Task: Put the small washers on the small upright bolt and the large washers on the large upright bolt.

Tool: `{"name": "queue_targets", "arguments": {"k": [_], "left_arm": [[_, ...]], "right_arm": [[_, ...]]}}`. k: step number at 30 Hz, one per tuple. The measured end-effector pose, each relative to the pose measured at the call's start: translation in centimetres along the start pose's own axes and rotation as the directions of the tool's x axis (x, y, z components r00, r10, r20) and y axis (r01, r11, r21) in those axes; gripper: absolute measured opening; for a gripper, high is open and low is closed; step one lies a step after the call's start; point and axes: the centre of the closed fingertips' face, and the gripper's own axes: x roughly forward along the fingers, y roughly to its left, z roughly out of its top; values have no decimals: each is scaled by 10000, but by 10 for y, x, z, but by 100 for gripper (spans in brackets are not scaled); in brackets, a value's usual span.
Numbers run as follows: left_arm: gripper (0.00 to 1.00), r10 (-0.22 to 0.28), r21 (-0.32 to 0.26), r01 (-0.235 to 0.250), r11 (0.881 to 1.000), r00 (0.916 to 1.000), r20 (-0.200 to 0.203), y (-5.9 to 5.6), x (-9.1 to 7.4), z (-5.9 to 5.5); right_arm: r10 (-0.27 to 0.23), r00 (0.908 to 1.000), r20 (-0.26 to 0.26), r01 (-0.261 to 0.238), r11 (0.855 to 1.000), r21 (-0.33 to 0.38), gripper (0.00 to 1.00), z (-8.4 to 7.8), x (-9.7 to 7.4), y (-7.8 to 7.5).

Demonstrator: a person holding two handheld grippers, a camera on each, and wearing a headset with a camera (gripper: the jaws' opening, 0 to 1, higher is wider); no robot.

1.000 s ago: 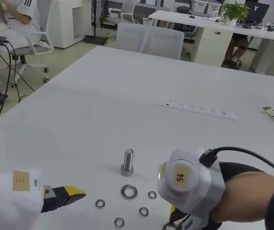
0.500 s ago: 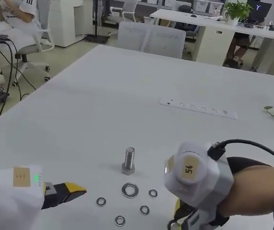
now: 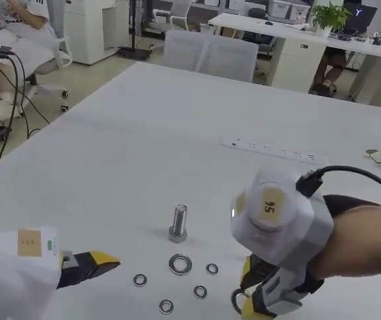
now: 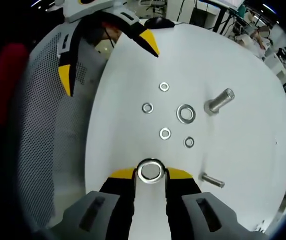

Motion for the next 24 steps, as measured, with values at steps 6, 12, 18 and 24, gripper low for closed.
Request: {"name": "queue_targets", "arguments": {"k": [6, 12, 18, 24], "left_arm": [[91, 149, -23, -149, 9999, 9998, 137, 4, 0, 2], [91, 328, -20, -328, 9995, 9992, 218, 8, 0, 3], [90, 774, -85, -770, 9970, 9959, 477, 17, -2, 8], [90, 1187, -210, -1173, 9929, 9893, 844, 24, -6, 15]], "right_arm": [[-201, 9998, 52, 202, 9997, -104, 23, 6, -8, -5], [-363, 9993, 133, 365, 9993, -98, 23, 9, -15, -12], [-548, 9983, 214, 551, 9984, -145, 23, 15, -23, -20], [-620, 9977, 282, 626, 9978, -214, 23, 22, -28, -25]]}}
